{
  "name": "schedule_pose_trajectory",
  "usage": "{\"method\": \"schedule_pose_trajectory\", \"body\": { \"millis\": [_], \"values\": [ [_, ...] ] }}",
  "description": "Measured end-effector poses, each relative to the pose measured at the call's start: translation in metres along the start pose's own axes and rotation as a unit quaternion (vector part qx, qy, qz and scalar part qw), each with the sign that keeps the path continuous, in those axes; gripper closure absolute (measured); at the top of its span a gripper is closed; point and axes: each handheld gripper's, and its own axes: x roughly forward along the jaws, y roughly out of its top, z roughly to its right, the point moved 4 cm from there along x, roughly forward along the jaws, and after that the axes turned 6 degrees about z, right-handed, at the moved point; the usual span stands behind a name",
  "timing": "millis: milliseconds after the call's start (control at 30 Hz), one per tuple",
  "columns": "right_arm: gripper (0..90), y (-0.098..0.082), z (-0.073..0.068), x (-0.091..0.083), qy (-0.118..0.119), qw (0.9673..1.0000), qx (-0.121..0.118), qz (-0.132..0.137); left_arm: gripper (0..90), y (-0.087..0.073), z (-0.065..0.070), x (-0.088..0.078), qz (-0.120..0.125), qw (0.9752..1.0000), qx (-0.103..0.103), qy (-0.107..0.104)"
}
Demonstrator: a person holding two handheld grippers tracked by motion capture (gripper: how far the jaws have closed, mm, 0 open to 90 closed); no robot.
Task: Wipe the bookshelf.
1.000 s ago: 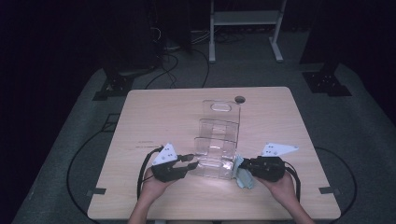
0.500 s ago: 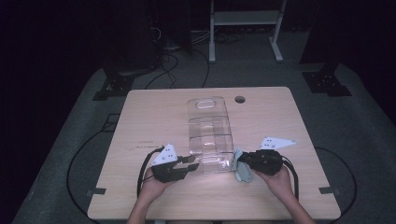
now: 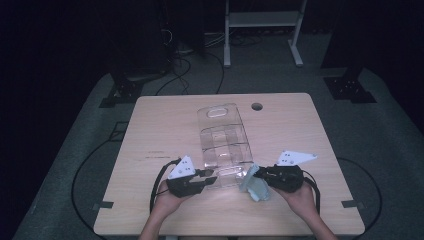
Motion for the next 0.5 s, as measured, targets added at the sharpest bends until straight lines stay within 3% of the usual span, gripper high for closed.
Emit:
{"method": "schedule_pose_trajectory", "body": {
  "millis": [233,500],
  "values": [
    [82.9,-0.010,0.008,0.005,-0.024,0.9996,0.005,-0.016,67.5,0.002,0.008,0.007,-0.003,0.9999,0.007,-0.013],
    [82.9,0.002,0.006,-0.005,-0.048,0.9988,0.001,0.011,66.5,0.008,0.027,0.021,-0.010,0.9991,0.023,-0.034]
  ]
}}
